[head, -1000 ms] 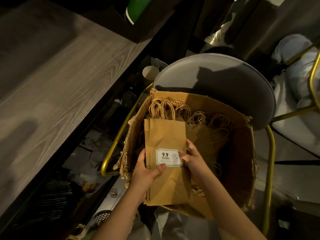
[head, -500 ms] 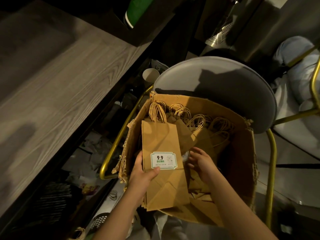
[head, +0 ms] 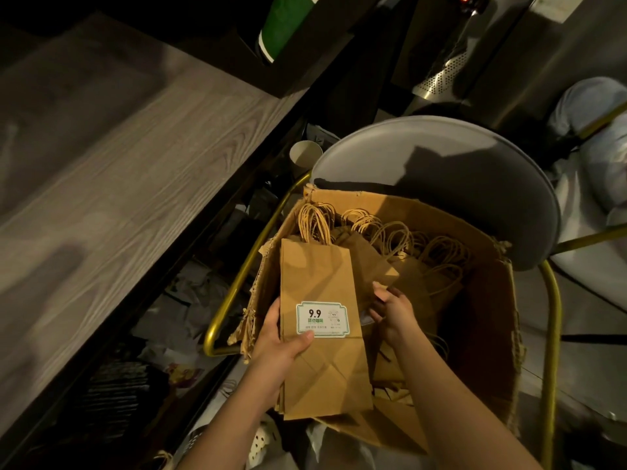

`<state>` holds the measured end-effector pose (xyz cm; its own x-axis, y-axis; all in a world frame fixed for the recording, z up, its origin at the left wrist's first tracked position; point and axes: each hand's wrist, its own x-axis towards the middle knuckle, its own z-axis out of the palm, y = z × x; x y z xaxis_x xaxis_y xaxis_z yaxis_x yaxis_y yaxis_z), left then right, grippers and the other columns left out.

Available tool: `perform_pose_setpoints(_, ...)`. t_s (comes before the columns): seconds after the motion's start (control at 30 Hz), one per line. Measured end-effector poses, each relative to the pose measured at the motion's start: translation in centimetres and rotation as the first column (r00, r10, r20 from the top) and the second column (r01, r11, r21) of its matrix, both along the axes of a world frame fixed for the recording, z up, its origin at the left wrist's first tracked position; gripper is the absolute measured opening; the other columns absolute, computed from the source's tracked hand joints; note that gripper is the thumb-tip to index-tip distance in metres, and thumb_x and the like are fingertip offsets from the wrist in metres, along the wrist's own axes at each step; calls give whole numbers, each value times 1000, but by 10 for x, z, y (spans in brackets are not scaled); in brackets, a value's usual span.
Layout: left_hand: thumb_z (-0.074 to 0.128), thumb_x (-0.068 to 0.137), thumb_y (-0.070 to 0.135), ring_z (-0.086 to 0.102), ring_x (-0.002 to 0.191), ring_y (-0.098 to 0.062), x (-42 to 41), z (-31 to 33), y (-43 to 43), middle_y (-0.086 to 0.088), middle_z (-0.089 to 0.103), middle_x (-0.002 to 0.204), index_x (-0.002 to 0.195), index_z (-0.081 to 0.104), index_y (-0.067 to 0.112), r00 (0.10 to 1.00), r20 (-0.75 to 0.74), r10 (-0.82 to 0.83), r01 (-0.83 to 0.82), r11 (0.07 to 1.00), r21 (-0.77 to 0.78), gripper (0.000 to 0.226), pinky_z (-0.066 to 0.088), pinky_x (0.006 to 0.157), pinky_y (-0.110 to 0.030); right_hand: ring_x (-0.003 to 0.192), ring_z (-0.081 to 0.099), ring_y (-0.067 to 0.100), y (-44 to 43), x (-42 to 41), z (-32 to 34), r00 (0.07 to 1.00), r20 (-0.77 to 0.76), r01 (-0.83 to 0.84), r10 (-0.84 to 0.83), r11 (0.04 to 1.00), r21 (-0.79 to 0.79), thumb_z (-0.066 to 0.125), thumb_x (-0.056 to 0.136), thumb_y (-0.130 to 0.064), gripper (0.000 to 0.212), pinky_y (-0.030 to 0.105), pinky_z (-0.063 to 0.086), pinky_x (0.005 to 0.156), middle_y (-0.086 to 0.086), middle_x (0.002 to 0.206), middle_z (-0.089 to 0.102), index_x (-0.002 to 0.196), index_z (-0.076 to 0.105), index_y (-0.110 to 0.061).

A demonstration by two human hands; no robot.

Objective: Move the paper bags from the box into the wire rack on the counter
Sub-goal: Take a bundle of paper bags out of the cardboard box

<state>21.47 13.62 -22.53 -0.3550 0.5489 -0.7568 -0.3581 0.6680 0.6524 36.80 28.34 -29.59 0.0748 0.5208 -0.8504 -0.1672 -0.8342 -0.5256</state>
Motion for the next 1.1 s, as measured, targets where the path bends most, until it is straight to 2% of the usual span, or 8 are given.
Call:
perform_pose_setpoints(0.07, 72, 82, 15, 51, 118, -23, -1, -1, 0, 8, 55, 126, 142, 27, 47, 1000, -2, -1, 1, 1000, -2, 82, 43, 100, -55, 107, 62, 26, 2, -4, 0, 995, 65, -77, 79, 997, -29, 65, 91, -12, 65, 41, 51, 92, 12, 131, 56, 147, 33, -11)
perform_pose_setpoints(0.13, 72, 82, 15, 51, 118, -23, -1, -1, 0, 8, 56, 126, 142, 28, 47, 1000, -2, -5, 5, 1000, -2, 82, 43, 100, -56, 106, 62, 27, 1, -5, 0, 983, 130, -124, 128, 992, -37, 62, 93, -15, 52, 42, 53, 86, 10, 125, 61, 142, 43, -14)
perform_pose_setpoints(0.2, 72, 82, 15, 52, 118, -23, 0, 0, 0, 8, 56, 125, 141, 28, 48, 1000, -1, -9, 9, 1000, -1, 81, 43, 99, -56, 98, 63, 23, -1, -3, 3, 980, 184, -81, 76, 997, 16, 55, 97, -16, 37, 41, 54, 81, 6, 115, 64, 134, 51, -18)
perform_pose_setpoints(0.3, 72, 82, 15, 54, 115, -22, 0, 0, 0, 8, 56, 125, 140, 29, 51, 1000, 8, -10, 10, 1000, 3, 81, 45, 97, -56, 111, 60, 27, -4, 8, 14, 955, 295, -7, -38, 989, 151, 48, 100, -23, 36, 50, 51, 91, 5, 124, 60, 136, 46, -25)
perform_pose_setpoints(0.4, 73, 81, 15, 54, 115, -23, 0, 1, 1, 8, 57, 125, 135, 30, 57, 1000, 3, -20, 20, 1000, 8, 81, 45, 97, -57, 109, 60, 24, -3, 27, 29, 914, 387, -2, -124, 951, 309, 46, 101, -28, 22, 54, 51, 94, -1, 115, 60, 122, 50, -31)
perform_pose_setpoints(0.57, 71, 83, 16, 51, 117, -24, 0, 2, 1, 7, 54, 127, 141, 25, 51, 999, -4, -42, 42, 999, -4, 82, 44, 98, -58, 116, 56, 19, 2, 61, 65, 846, 516, -117, -133, 899, 423, 41, 102, -31, 36, 50, 48, 99, -1, 129, 56, 138, 45, -25)
perform_pose_setpoints(0.77, 73, 82, 19, 51, 118, -24, 1, 4, 2, 7, 53, 129, 141, 24, 51, 998, -4, -68, 68, 998, 4, 84, 44, 98, -56, 100, 63, 25, 12, 86, 95, 915, 404, -165, 16, 928, 336, 44, 102, -30, 31, 49, 54, 88, -4, 106, 61, 131, 50, -26)
perform_pose_setpoints(1.1, 75, 79, 15, 55, 115, -24, -3, -1, 0, 5, 57, 127, 140, 27, 52, 997, 43, -62, 62, 998, 17, 86, 46, 96, -57, 91, 63, 25, 29, 86, 108, 906, 333, -341, 260, 916, 213, 47, 101, -25, 37, 36, 51, 70, 3, 102, 62, 135, 51, -14)
